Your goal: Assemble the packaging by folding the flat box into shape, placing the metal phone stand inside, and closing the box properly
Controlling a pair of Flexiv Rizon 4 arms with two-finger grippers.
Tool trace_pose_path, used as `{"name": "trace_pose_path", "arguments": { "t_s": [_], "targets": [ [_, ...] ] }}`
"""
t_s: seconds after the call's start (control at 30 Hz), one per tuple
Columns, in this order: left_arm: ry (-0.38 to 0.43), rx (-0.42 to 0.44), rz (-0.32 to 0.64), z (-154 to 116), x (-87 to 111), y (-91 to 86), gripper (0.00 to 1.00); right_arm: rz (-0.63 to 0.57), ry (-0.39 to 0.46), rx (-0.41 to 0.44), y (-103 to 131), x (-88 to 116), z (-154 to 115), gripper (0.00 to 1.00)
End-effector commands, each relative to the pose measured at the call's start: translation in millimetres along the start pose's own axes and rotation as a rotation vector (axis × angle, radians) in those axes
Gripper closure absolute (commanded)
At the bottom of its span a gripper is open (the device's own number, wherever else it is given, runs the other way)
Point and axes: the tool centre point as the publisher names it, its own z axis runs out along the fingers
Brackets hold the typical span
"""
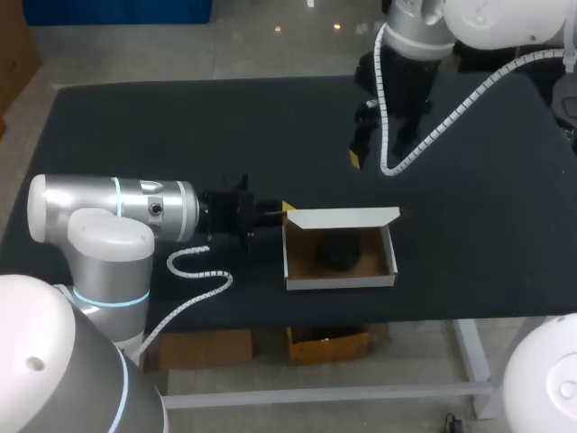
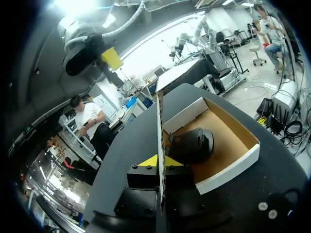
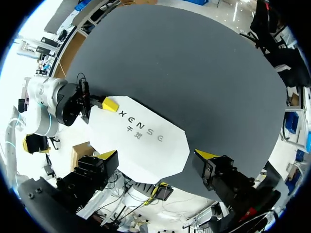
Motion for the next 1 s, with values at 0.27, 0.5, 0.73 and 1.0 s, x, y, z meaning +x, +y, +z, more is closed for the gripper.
{"name": "trace_pose_path", "arguments": {
  "t_s": [0.27, 0.5, 0.73, 1.0],
  "targets": [
    [-0.033, 0.006, 0.068, 3.2, 9.4, 0.3, 1.0, 0.252, 0.144, 0.146, -15.0, 1.1, 12.5, 0.0],
    [-0.047, 0.01, 0.104, 4.1, 14.6, 2.1, 1.0, 0.337, 0.143, 0.17, -26.9, 6.2, 26.6, 0.0],
    [-0.05, 0.008, 0.122, 4.7, 16.1, 4.0, 1.0, 0.391, 0.172, 0.184, -35.1, 6.2, 38.9, 0.0],
    [-0.045, 0.013, 0.146, 5.6, 16.8, 2.1, 1.0, 0.391, 0.172, 0.184, -35.1, 6.2, 38.9, 0.0]
  ]
}}
